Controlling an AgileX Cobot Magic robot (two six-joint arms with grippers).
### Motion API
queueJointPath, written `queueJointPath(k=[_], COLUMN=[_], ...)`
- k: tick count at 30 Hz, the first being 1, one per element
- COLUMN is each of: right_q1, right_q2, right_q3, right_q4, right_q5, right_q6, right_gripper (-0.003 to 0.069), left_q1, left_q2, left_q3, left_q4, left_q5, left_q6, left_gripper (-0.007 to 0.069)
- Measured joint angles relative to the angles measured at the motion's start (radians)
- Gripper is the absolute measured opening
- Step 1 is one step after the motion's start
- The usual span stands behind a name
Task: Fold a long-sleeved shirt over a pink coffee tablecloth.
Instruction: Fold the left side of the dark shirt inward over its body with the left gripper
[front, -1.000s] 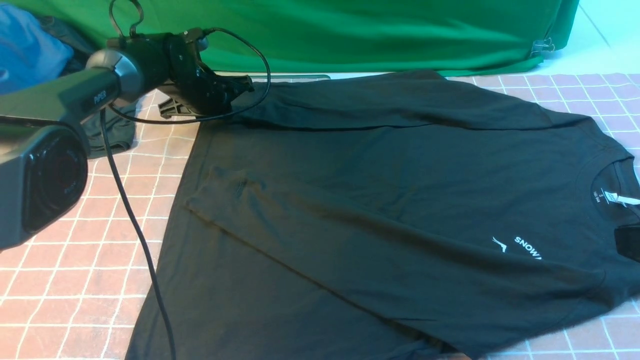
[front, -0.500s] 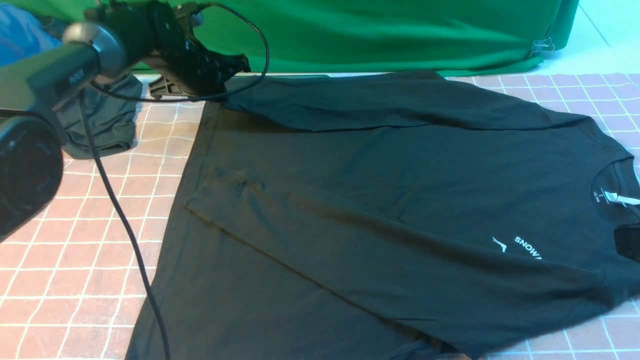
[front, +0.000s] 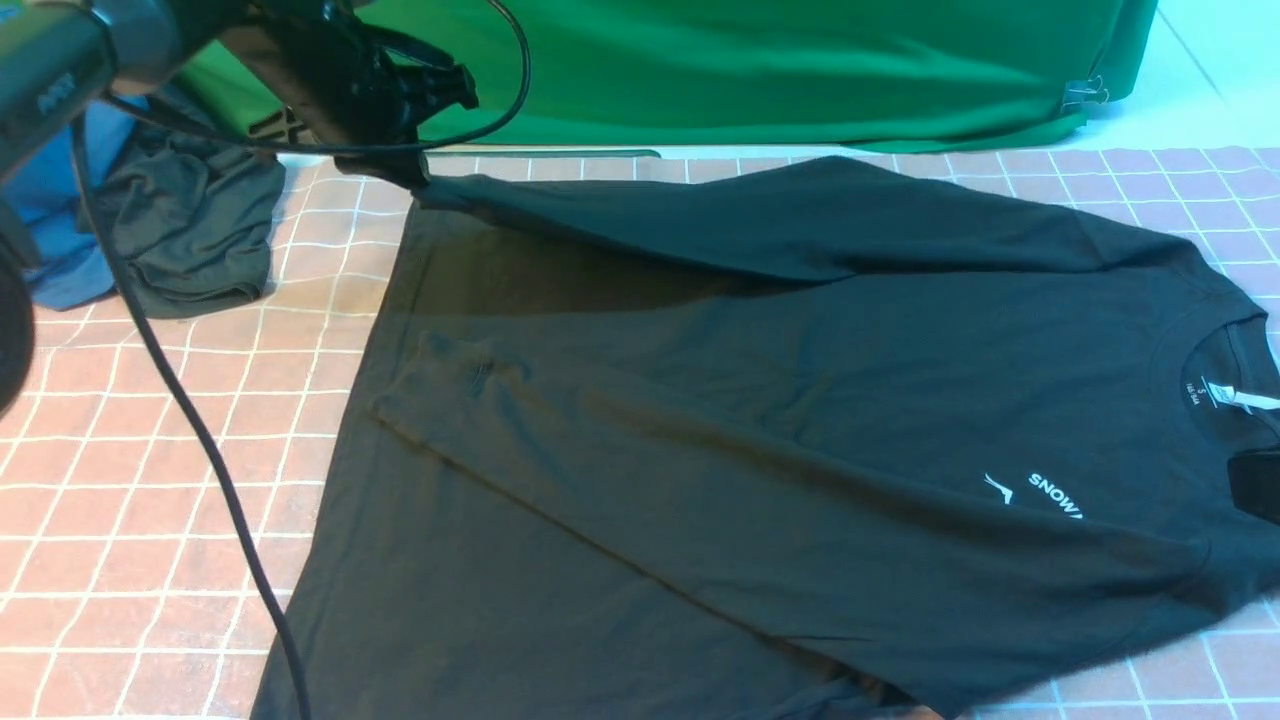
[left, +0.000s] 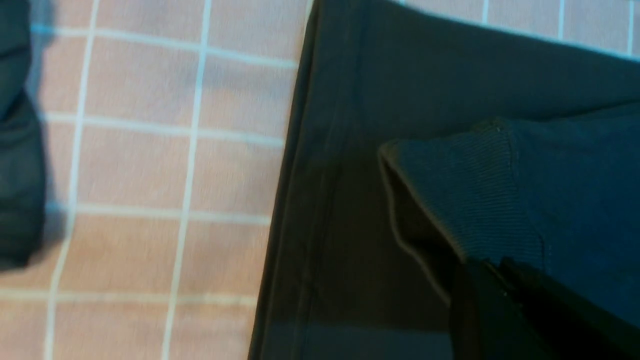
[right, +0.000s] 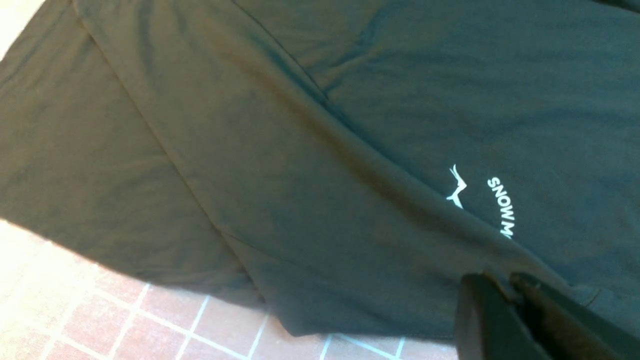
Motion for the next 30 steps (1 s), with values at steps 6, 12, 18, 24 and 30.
queueJointPath(k=[6, 12, 18, 24, 30], right_q1=[0.000, 0.000, 0.000, 0.000, 0.000], right_q2=[0.000, 0.000, 0.000, 0.000, 0.000], right_q3=[0.000, 0.000, 0.000, 0.000, 0.000], right_q4=[0.000, 0.000, 0.001, 0.001, 0.001], right_q5=[0.000, 0.000, 0.000, 0.002, 0.012], right_q6=[0.000, -0.021, -0.023, -0.023, -0.023], right_gripper=[0.0091, 0.0091, 0.0091, 0.0091, 0.0091], left_q1=[0.000, -0.013, -0.040, -0.078, -0.089], left_q2=[-0.018, -0.039, -0.043, -0.052, -0.132], left_q3=[0.000, 0.000, 0.000, 0.014, 0.145], left_q4=[-0.006, -0.014, -0.017, 0.006, 0.034], left_q5=[0.096, 0.194, 0.243, 0.244, 0.245], left_q6=[-0.005, -0.006, -0.006, -0.013, -0.044], left_gripper=[0.0027, 0.0027, 0.0027, 0.0027, 0.0027])
